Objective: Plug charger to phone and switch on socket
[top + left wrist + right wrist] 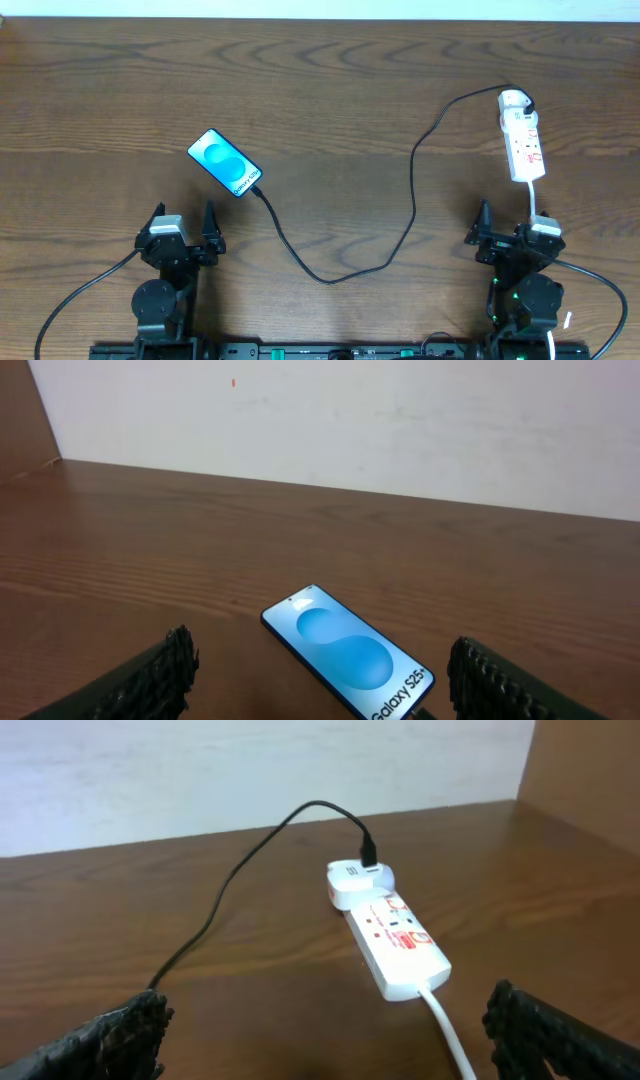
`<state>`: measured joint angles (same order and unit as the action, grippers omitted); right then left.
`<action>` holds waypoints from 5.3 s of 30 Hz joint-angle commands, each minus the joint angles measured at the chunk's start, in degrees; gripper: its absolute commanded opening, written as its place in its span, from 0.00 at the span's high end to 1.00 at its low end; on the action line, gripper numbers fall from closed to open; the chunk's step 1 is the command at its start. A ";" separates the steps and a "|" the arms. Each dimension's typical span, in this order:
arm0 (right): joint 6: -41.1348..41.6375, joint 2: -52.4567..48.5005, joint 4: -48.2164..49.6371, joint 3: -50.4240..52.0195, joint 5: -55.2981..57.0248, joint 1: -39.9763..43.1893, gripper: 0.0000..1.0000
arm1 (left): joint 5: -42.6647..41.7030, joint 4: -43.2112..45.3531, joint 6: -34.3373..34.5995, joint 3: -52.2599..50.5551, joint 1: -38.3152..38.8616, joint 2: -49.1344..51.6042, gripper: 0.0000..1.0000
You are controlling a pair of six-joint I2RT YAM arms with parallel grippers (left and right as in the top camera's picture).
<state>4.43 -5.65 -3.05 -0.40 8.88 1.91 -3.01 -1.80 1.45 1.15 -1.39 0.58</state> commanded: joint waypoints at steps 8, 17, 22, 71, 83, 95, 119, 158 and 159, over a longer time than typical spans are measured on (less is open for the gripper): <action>-10.60 5.38 -0.61 0.09 -1.09 -2.78 0.01 | 0.92 -2.23 -0.57 -0.92 0.20 -0.35 0.18; -10.95 5.38 -0.79 0.09 -1.90 -4.26 0.01 | 0.92 -2.23 -0.57 -0.92 0.20 -0.35 0.18; -12.07 5.38 -0.79 0.09 -1.90 -4.26 0.01 | 0.92 -2.23 -0.57 -0.92 0.20 -0.35 0.18; -7.04 5.38 -0.39 0.09 1.05 -5.99 0.01 | 0.92 -2.23 -0.55 -0.92 0.20 -0.35 0.18; -7.04 5.38 -0.39 0.09 1.05 -5.99 0.01 | 0.92 -2.23 -0.55 -0.92 0.20 -0.35 0.18; -7.04 5.38 -0.39 0.09 1.05 -5.99 0.01 | 0.92 -2.25 -0.55 -0.92 0.20 -0.35 0.18; -7.04 5.38 -0.39 0.09 1.05 -5.99 0.01 | 0.92 -2.23 -0.57 -0.92 0.20 -0.35 0.18; -7.04 5.38 -0.39 0.09 1.05 -5.99 0.01 | 0.92 -2.23 -0.57 -0.92 0.20 -0.35 0.18; -7.04 5.38 -0.39 0.09 1.05 -5.99 0.01 | 0.92 -2.23 -0.57 -0.92 0.20 -0.35 0.18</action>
<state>-3.36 -0.73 -3.20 -0.40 9.65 -3.68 -3.01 -1.80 1.45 1.15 -1.39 0.58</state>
